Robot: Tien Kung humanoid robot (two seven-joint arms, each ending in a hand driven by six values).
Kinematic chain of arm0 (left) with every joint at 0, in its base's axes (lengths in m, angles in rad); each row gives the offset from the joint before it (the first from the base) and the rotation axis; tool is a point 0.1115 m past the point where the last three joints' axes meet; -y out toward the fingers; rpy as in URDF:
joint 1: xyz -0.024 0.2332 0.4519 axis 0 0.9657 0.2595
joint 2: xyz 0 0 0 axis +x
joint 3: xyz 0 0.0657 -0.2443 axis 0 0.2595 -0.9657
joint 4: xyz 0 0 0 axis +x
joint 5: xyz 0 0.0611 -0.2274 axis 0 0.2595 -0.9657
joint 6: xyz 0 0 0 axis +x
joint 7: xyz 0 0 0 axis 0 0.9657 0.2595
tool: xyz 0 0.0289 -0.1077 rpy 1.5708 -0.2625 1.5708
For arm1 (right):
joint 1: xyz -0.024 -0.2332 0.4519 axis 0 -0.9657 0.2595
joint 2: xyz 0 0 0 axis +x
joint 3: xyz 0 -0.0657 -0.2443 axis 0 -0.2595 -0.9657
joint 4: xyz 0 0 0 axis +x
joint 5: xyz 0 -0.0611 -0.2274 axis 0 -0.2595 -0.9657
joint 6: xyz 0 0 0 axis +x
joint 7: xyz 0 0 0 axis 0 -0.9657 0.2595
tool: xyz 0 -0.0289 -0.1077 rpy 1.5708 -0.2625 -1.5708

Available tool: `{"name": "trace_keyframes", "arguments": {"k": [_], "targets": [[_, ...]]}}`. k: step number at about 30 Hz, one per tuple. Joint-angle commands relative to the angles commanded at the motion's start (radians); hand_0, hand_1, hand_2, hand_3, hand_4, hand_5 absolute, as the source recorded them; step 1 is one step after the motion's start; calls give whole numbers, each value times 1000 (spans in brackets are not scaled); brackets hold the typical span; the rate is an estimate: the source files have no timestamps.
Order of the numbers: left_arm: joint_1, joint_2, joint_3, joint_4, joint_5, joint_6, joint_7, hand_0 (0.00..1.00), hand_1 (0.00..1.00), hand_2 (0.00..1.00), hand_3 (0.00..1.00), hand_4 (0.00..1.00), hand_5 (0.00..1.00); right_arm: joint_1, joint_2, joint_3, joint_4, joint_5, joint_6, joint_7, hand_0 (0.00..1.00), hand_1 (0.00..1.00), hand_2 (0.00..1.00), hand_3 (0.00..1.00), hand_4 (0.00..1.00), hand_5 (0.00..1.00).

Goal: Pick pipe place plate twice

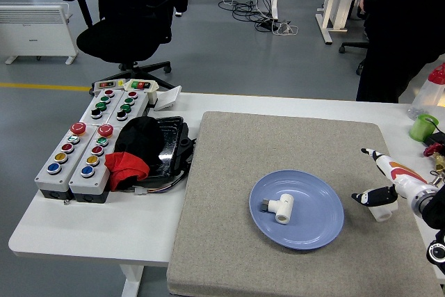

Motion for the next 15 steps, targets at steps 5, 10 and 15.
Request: {"name": "trace_keyframes", "arguments": {"k": [5, 10, 15], "targets": [[3, -2, 0, 1, 3, -2, -1, 653, 630, 630, 552, 391, 998, -18, -5, 4, -31, 1, 3, -9, 998, 937, 998, 998, 798, 387], [6, -4, 2, 1, 0, -2, -4, 653, 630, 630, 552, 392, 998, -24, -3, -4, -50, 25, 13, -8, 996, 936, 998, 998, 796, 386], [10, -7, 3, 2, -1, -1, -4, 652, 630, 630, 552, 391, 998, -22, 6, -19, -91, 29, -4, 0, 974, 935, 998, 998, 794, 386]]}}
